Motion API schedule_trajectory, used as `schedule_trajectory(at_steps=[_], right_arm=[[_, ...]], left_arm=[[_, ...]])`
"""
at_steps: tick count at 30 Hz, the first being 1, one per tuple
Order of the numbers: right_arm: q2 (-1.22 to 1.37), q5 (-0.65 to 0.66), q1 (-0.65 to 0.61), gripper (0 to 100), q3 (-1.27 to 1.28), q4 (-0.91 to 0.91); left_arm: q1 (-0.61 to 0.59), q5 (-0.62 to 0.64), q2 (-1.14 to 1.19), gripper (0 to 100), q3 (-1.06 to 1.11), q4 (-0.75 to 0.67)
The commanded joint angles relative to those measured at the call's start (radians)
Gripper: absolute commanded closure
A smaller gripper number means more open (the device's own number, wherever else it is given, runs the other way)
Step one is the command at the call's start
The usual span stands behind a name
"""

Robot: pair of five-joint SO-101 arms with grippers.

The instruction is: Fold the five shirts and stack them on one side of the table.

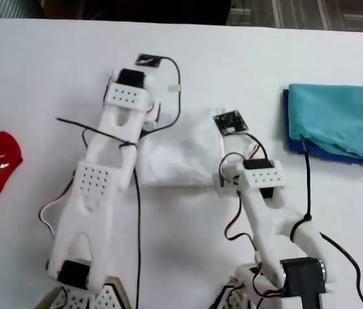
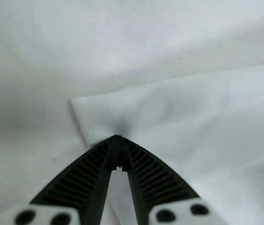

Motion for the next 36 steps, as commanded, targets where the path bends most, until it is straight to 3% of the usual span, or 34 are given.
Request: schedule_trajectory(at_steps=[1, 8, 15, 20, 23, 30, 36], right_arm=[[-0.045, 0.005, 0.048, 97.5, -0.002, -0.024], [-0.016, 0.097, 0.13, 97.5, -0.008, -0.047], [-0.059, 0.091, 0.143, 97.5, -0.081, -0.024], [-0.082, -0.087, 0.193, 97.5, -0.25, 0.035], [-0.022, -0.11, 0.163, 97.6, -0.407, 0.065], [0.375, -0.12, 0.119, 97.6, -0.91, 0.259], [0.74, -0.183, 0.096, 97.6, -1.298, 0.46]], left_arm=[[-0.04, -0.018, 0.025, 97, -0.074, 0.021], [-0.046, -0.018, 0.02, 97, -0.082, 0.025], [-0.032, -0.078, -0.137, 97, -0.081, 0.037], [-0.038, -0.143, -0.302, 97, -0.071, 0.044], [-0.034, -0.175, -0.393, 97, -0.022, 0.046], [-0.031, -0.157, -0.721, 97, 0.559, 0.023], [-0.003, -0.152, -1.106, 97, 1.187, -0.321]])
